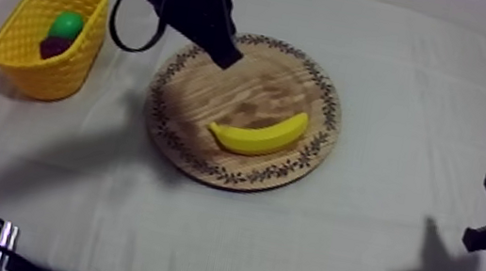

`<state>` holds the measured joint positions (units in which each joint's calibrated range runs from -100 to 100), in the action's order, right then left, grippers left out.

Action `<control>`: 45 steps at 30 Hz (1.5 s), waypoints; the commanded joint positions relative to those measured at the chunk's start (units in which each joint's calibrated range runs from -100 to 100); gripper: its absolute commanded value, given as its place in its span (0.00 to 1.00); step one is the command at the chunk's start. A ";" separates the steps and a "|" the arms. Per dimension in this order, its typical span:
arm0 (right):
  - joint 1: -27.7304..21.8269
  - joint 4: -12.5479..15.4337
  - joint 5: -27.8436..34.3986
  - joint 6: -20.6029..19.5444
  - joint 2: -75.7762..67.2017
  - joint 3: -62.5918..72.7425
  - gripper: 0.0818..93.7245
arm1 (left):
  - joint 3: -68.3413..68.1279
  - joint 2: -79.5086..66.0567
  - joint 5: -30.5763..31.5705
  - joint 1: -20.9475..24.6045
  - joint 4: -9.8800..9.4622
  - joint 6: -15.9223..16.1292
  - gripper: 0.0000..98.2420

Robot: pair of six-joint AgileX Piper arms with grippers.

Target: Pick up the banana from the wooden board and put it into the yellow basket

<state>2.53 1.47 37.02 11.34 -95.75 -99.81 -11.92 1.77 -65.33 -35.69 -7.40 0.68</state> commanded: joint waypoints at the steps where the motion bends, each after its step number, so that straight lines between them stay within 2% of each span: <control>1: -0.01 -0.03 0.00 0.02 0.00 0.03 0.00 | 0.07 0.09 0.21 0.08 0.31 0.48 0.00; 7: -0.01 -0.03 0.00 0.02 0.00 0.03 0.00 | 0.35 0.16 0.71 0.25 1.22 1.78 0.00; 11: -0.01 -0.03 0.00 0.02 0.00 0.03 0.00 | -0.93 0.19 3.38 0.78 1.89 2.82 0.00; 16: -0.01 -0.03 0.00 0.02 0.00 0.03 0.00 | -1.30 0.62 4.88 0.85 1.79 2.15 0.01; 18: -0.01 -0.03 0.00 0.02 0.00 0.03 0.00 | -0.92 0.77 4.18 1.17 2.53 2.52 0.06; 22: -0.01 -0.03 0.00 0.02 0.00 0.03 0.00 | -0.02 0.90 1.68 2.04 3.59 1.76 0.37; 24: -0.01 -0.03 0.00 0.02 0.00 0.03 0.00 | 0.32 0.97 -0.28 2.07 3.57 1.60 0.50; 27: -0.01 -0.03 0.00 0.02 0.00 0.03 0.00 | 0.27 1.19 -2.88 1.41 2.90 1.43 0.61; 34: -0.01 -0.03 0.00 0.02 0.00 0.03 0.00 | -0.87 1.70 -5.27 0.47 2.43 1.49 0.70; 39: -0.01 -0.03 0.00 0.02 0.00 0.03 0.00 | -1.34 1.84 -6.48 0.21 3.78 2.59 0.77; 45: -0.01 -0.03 0.00 0.02 0.00 0.03 0.00 | -2.65 3.02 -4.91 -0.81 4.29 2.96 0.77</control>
<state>2.53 1.47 37.02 11.34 -95.75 -99.81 -14.34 4.61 -70.78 -36.37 -3.07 3.67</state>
